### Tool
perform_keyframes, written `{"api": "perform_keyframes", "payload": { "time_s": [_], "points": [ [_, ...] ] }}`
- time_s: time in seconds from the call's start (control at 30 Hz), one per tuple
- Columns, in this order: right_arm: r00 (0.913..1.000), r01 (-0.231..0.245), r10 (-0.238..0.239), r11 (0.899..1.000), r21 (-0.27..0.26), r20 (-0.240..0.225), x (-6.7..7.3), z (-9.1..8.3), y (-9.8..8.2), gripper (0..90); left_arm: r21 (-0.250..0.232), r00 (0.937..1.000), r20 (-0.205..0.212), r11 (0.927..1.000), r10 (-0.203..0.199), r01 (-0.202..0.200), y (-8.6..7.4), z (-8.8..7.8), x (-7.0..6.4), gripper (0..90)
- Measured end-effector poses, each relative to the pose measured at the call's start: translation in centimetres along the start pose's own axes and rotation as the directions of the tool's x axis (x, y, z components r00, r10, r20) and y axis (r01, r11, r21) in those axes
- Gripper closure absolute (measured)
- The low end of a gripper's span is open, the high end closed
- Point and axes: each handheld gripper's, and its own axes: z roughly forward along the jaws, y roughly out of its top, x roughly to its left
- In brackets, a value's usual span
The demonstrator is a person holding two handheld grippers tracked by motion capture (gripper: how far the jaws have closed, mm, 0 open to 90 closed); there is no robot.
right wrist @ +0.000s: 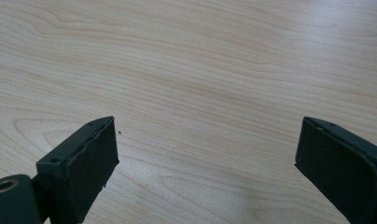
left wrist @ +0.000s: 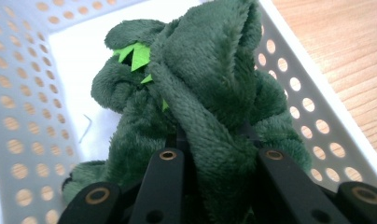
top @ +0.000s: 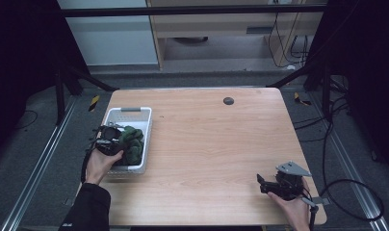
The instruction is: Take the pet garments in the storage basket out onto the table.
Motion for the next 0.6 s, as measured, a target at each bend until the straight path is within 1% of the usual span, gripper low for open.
{"api": "perform_keyframes", "payload": {
  "time_s": [0.1,0.13,0.2,0.23,0.37,0.6],
  "points": [
    [1.0,0.0,0.0,1.0,-0.001,0.0,0.0,0.0,0.0,5.8,-0.021,0.9999,-0.003,0.9997,0.01,-0.01,0.1,-0.8,-0.1,78.7],
    [1.0,0.0,0.0,1.0,-0.001,0.0,0.0,0.0,0.0,5.8,-0.031,1.0,0.0,0.9995,0.003,-0.003,0.1,-1.0,-0.2,78.7],
    [1.0,0.001,-0.001,1.0,-0.001,0.001,0.0,0.0,0.0,5.8,-0.04,0.9999,-0.004,0.9991,0.012,-0.013,0.3,-1.6,-0.2,78.7],
    [1.0,0.0,0.0,1.0,-0.002,0.001,0.0,0.0,0.0,5.8,-0.049,0.9999,-0.004,0.9988,0.011,-0.011,0.3,-1.8,-0.3,78.7],
    [1.0,-0.003,0.003,1.0,-0.003,0.0,0.0,-0.1,0.0,5.7,-0.067,0.9996,-0.016,0.9975,0.022,-0.023,0.7,-3.0,-0.5,78.8],
    [1.0,-0.005,0.005,1.0,-0.005,-0.001,0.0,-0.1,0.0,5.8,-0.096,0.9989,-0.022,0.9944,0.042,-0.044,1.1,-4.8,-0.7,78.9]
  ]
}}
